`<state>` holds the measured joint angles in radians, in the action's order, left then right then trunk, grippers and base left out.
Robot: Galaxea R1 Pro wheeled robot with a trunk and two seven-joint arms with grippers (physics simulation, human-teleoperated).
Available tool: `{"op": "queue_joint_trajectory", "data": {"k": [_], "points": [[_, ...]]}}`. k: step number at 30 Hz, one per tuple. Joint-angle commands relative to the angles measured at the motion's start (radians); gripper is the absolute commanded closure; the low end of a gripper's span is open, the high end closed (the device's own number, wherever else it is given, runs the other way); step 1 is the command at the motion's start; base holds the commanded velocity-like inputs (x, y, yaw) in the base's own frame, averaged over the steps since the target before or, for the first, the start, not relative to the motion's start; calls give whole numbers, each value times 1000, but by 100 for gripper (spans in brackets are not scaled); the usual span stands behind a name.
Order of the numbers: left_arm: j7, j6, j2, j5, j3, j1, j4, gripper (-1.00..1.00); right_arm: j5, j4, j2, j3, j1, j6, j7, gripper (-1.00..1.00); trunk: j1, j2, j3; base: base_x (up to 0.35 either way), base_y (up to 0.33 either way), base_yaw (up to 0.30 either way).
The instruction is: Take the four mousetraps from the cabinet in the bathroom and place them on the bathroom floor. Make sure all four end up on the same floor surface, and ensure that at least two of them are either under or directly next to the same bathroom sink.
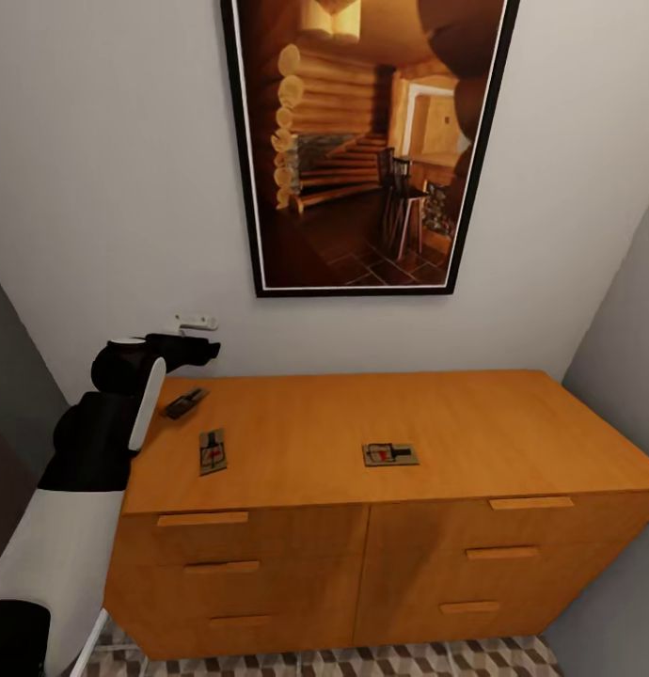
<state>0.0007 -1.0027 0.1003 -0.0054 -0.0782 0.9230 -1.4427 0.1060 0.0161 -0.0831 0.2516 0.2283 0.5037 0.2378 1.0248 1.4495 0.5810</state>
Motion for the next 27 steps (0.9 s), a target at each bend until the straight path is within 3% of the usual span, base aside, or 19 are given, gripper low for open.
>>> {"op": "queue_joint_trajectory", "data": {"k": [1,8,16,23,27], "points": [[0,-4,1,-1,-2,-2,2,-100,12,-1,-1,9,-3,-7,4,100,0,1,1,84,0,0],[-3,0,1,-1,-2,-45,37,-100,13,-1,-1,9,-12,-23,3,100,0,1,1,29,0,0],[-5,1,3,-1,-1,-56,74,-100,14,-1,-1,9,-14,-25,2,100,0,1,1,2,0,0],[-16,1,36,-1,0,-67,82,-100,14,-1,-1,9,-15,-25,2,100,0,1,1,0,0,0],[-54,2,46,-1,2,-68,81,-100,14,-1,-2,9,-15,-26,2,100,0,1,1,0,0,0]]}}
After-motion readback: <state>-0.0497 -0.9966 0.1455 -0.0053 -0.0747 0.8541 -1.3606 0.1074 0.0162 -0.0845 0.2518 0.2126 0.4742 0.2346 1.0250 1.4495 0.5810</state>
